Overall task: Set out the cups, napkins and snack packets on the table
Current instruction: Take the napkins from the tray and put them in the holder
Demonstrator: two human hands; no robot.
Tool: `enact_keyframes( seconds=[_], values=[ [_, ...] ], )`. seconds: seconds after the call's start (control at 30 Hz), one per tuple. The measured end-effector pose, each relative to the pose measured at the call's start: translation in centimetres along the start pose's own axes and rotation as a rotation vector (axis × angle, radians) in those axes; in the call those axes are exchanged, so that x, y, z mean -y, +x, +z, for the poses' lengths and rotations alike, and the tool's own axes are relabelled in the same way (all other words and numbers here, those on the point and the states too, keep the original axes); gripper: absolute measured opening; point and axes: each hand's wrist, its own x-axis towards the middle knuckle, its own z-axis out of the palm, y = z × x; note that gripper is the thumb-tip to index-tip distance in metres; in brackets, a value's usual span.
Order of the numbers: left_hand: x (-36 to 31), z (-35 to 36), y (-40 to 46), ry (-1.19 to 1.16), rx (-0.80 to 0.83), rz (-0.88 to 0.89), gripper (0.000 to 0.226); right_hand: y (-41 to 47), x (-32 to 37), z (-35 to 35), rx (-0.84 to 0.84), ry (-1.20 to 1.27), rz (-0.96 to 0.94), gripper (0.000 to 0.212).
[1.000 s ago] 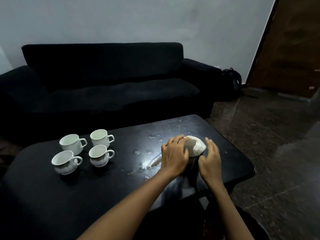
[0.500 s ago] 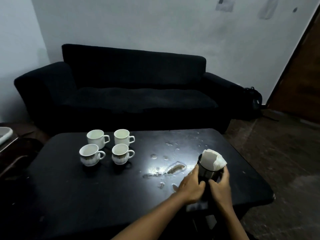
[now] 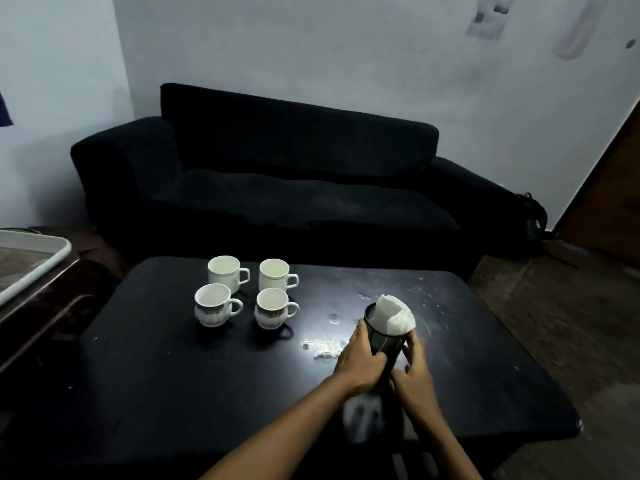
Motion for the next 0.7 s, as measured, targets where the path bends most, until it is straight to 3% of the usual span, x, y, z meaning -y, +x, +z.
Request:
enact_keyframes(
  seconds=[0.13,0.33,0.7],
  values=[
    [1.3,-2.4,1.5,-0.048,-0.042,-0.055,0.070,0.8,1.3,2.9,0.073,0.000,-0.032,0.081],
    [2.3,-4.9,4.0,-0.089,-0.060,-0.151,0.087,2.0,3.0,5.9,0.164,-0.010,-0.096,0.089],
    [2.9,-7.8,8.7,-0.172,-0.023,-0.216,0.092,5.1,3.5,9.5,0.228,-0.134,-0.102,0.095]
  ],
)
